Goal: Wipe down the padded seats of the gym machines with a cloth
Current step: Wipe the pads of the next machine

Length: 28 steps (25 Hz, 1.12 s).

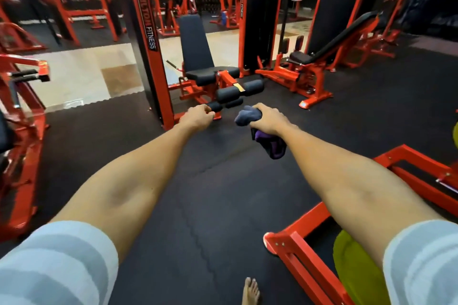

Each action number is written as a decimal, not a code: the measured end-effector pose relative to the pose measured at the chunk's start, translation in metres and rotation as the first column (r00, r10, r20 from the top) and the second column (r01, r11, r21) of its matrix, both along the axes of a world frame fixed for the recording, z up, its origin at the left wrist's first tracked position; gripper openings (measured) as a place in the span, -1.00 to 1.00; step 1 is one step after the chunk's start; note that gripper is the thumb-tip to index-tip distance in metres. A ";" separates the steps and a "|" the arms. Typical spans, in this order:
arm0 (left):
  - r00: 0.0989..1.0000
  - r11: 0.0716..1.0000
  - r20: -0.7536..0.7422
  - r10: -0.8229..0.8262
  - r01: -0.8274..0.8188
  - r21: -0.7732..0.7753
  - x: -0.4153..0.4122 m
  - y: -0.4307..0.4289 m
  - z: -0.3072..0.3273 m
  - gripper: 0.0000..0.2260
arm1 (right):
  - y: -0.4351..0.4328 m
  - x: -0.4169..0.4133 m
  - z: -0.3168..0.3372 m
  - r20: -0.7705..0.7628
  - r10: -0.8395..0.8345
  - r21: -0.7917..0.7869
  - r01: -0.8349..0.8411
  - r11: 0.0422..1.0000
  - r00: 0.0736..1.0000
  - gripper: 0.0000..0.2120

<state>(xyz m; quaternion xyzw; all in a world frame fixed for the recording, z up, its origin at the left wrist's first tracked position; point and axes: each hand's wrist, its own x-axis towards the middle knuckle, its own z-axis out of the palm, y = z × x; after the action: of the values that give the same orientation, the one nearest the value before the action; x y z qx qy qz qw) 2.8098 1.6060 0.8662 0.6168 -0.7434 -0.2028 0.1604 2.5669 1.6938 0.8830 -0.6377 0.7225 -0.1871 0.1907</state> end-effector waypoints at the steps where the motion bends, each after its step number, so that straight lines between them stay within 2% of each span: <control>1: 1.000 1.000 0.000 -0.025 0.025 -0.015 -0.018 -0.026 -0.002 -0.64 | -0.025 -0.017 -0.004 0.011 -0.019 -0.011 0.019 1.000 1.000 -0.47; 6: 0.995 0.995 -0.006 -0.100 0.100 -0.013 -0.110 -0.153 -0.017 -0.66 | -0.146 -0.104 -0.021 -0.010 -0.082 0.004 0.082 0.997 0.997 -0.48; 10: 0.992 0.994 -0.061 -0.107 0.108 0.013 -0.173 -0.244 -0.012 -0.69 | -0.234 -0.170 -0.003 -0.040 -0.119 0.003 0.119 0.993 0.992 -0.44; 15: 0.984 0.984 -0.030 -0.175 0.176 0.011 -0.254 -0.366 -0.006 -0.68 | -0.328 -0.245 0.004 -0.048 -0.201 -0.013 0.200 0.980 0.978 -0.46; 19: 0.960 0.962 -0.052 -0.274 0.273 -0.019 -0.328 -0.470 -0.006 -0.62 | -0.413 -0.300 0.002 -0.049 -0.233 -0.046 0.231 0.972 0.971 -0.48; 25: 0.915 0.917 -0.056 -0.399 0.399 -0.015 -0.431 -0.618 0.014 -0.65 | -0.530 -0.380 0.019 -0.038 -0.380 -0.055 0.377 0.924 0.924 -0.41; 28: 0.878 0.884 -0.111 -0.467 0.466 -0.030 -0.498 -0.677 0.018 -0.66 | -0.570 -0.433 0.020 -0.007 -0.434 -0.059 0.433 0.899 0.901 -0.40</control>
<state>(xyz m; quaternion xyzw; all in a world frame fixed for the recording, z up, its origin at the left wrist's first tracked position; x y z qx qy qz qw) 2.3118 0.9289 0.8838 0.4069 -0.8598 -0.2695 0.1501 2.1341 1.1237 0.9035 -0.4678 0.8427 -0.2384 0.1193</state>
